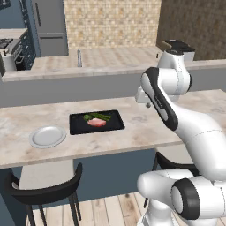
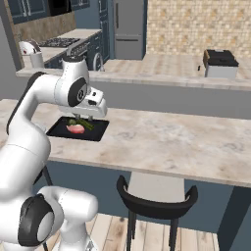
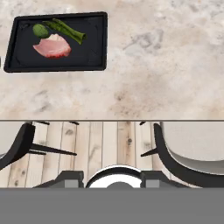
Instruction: Create a steak meal by picking up the steak and asparagus from the tray and placing them on the plate. Leave the lime on the tray.
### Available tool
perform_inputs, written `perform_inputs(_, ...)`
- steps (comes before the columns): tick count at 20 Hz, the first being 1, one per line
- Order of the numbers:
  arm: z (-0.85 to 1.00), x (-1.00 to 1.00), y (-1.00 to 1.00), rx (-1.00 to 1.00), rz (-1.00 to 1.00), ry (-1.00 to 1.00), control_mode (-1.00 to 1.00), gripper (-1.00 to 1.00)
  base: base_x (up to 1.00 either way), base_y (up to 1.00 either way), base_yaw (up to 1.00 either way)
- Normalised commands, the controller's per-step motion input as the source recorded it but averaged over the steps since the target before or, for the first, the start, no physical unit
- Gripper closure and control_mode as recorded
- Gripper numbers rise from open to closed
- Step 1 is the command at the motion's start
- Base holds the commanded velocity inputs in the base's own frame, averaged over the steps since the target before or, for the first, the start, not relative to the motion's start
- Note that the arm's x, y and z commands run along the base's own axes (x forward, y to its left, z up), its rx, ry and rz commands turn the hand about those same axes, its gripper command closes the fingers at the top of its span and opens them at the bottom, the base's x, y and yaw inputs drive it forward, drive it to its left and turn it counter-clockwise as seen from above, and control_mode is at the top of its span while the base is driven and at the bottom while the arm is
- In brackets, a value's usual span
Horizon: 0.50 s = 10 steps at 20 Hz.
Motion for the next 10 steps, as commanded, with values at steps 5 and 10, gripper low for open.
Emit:
perform_inputs(5,-0.03,0.00,0.14,0.00,0.00,0.00,-1.00,-1.00,0.00,0.00,0.00)
perform_inputs(10,-0.06,0.05,0.45,-0.01,0.00,0.00,-1.00,-1.00,0.00,0.00,0.00)
